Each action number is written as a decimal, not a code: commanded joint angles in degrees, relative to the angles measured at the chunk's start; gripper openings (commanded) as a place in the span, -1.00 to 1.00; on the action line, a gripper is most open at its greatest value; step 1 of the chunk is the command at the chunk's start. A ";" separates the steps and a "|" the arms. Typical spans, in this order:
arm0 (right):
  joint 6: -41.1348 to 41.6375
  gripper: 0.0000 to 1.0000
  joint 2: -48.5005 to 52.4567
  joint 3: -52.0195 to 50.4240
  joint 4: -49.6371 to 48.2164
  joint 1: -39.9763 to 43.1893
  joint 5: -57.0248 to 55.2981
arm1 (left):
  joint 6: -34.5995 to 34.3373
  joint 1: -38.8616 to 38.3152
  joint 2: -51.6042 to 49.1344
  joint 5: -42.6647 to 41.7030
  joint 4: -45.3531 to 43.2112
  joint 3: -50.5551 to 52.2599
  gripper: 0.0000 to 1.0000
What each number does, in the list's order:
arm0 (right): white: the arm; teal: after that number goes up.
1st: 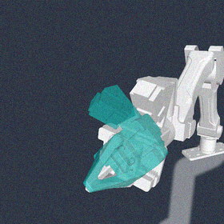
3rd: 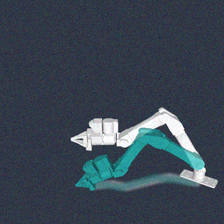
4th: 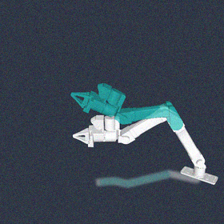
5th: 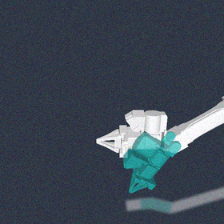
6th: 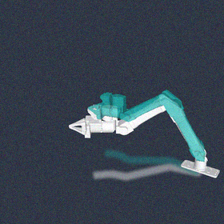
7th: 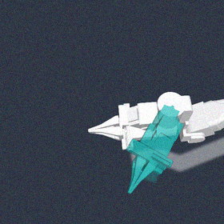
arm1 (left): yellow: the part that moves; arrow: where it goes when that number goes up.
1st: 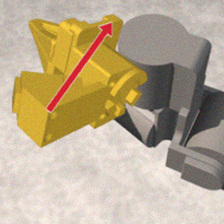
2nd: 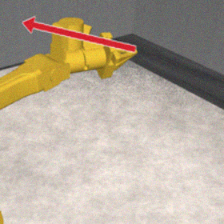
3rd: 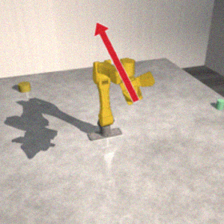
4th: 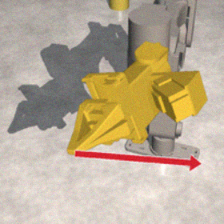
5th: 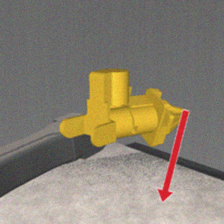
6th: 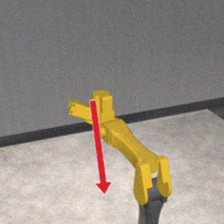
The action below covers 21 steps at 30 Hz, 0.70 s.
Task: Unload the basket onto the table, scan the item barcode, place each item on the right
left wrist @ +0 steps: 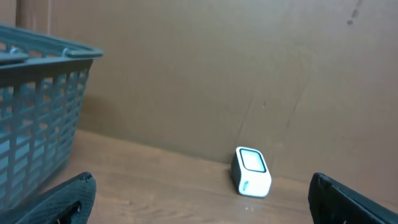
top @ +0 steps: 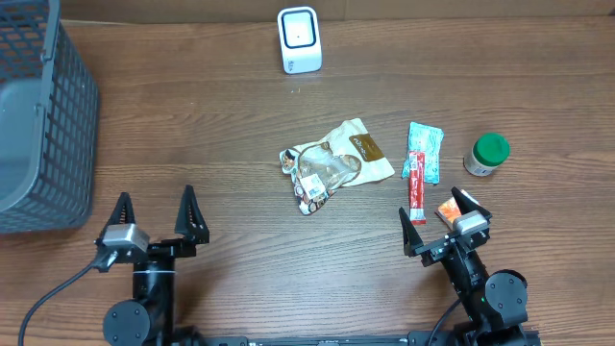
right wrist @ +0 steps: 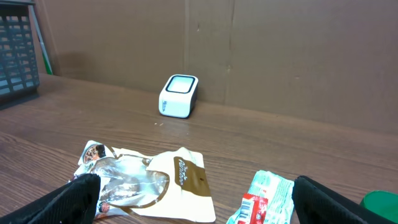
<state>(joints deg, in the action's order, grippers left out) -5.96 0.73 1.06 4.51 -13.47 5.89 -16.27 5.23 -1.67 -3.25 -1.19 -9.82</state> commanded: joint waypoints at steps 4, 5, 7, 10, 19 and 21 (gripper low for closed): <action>0.39 1.00 -0.57 -0.61 -0.24 0.33 -0.50 | 5.88 0.00 1.49 -0.81 -3.21 7.37 1.00; 0.39 1.00 -0.57 -0.61 -0.24 0.33 -0.50 | 6.54 0.00 1.49 -0.81 -3.21 8.28 1.00; 0.39 1.00 -0.57 -0.61 -0.24 0.33 -0.50 | 7.80 -0.02 1.49 -0.87 -2.58 9.66 1.00; 0.37 1.00 -0.57 -0.61 -0.24 0.33 -0.50 | 10.38 0.00 1.49 -0.72 2.29 9.55 1.00; 0.39 1.00 -0.57 -0.61 -0.24 0.33 -0.50 | 19.58 -0.02 1.49 -0.81 5.38 9.55 0.99; 0.39 1.00 -0.57 -0.61 -0.24 0.33 -0.50 | 20.37 -0.02 1.49 -0.70 5.44 9.55 1.00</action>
<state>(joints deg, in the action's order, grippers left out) -5.96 0.73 1.06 4.49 -13.47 5.89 -0.73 5.23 -0.86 -3.49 4.10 -0.51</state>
